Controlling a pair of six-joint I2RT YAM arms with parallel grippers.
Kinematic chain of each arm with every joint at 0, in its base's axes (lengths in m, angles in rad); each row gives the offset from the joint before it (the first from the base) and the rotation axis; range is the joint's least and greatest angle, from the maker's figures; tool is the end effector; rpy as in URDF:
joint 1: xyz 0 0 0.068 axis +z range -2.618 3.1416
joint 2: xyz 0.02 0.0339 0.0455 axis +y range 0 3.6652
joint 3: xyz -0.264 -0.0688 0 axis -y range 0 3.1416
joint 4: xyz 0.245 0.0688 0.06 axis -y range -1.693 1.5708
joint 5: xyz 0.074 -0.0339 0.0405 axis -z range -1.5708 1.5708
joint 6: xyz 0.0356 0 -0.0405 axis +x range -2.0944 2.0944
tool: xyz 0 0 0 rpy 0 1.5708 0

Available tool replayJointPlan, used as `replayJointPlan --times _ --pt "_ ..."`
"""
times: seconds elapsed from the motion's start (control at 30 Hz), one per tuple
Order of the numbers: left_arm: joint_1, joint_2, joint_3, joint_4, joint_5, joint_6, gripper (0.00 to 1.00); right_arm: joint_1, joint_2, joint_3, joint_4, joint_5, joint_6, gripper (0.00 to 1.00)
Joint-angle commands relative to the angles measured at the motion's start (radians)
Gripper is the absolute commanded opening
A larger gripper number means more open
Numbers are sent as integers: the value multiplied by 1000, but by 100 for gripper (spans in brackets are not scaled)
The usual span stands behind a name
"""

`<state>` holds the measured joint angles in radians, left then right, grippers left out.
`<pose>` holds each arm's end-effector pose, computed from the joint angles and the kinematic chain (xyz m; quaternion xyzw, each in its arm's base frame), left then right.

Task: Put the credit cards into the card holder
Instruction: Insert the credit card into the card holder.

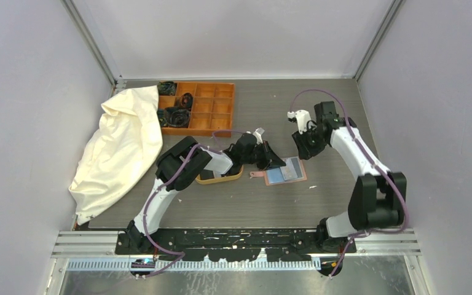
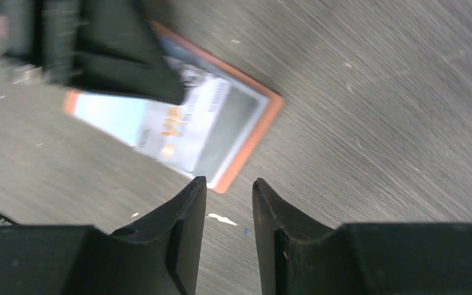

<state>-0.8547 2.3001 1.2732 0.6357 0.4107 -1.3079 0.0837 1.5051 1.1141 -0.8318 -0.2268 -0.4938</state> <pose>0.2995 -0.3659 0.0911 -0.0723 0.8183 -0.5602 0.1065 0.2874 0.0321 0.2369 -0.2974 0.9325 0.0741 0.1911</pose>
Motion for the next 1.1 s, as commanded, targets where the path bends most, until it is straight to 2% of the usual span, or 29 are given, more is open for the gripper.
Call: replayJointPlan --times 0.0,0.07,0.13,0.17,0.3,0.43,0.6,0.77,0.87,1.07 --pt "2 21 22 -22 22 17 11 28 -223 -139 49 -380 -249 40" --pt "3 25 22 -17 30 16 13 52 -314 -244 43 -522 -476 40" --pt "3 28 24 -15 39 14 13 70 -374 -338 13 -599 -734 40" --pt "3 30 24 -15 42 15 13 79 -388 -372 28 -607 -815 36" --pt "4 35 26 -14 49 13 13 166 -381 -412 212 -484 -708 9" --pt "6 33 27 -15 54 12 14 274 -337 -459 393 -299 -604 1" --pt "6 38 37 -23 59 12 14 345 -254 -467 512 -134 -530 1" --pt "5 40 38 -23 60 10 14 385 -173 -461 544 -14 -527 1" --pt "6 41 38 -21 60 10 14 390 -140 -451 533 48 -537 1" --pt "6 44 41 -18 61 7 15 372 -120 -421 399 96 -630 5"
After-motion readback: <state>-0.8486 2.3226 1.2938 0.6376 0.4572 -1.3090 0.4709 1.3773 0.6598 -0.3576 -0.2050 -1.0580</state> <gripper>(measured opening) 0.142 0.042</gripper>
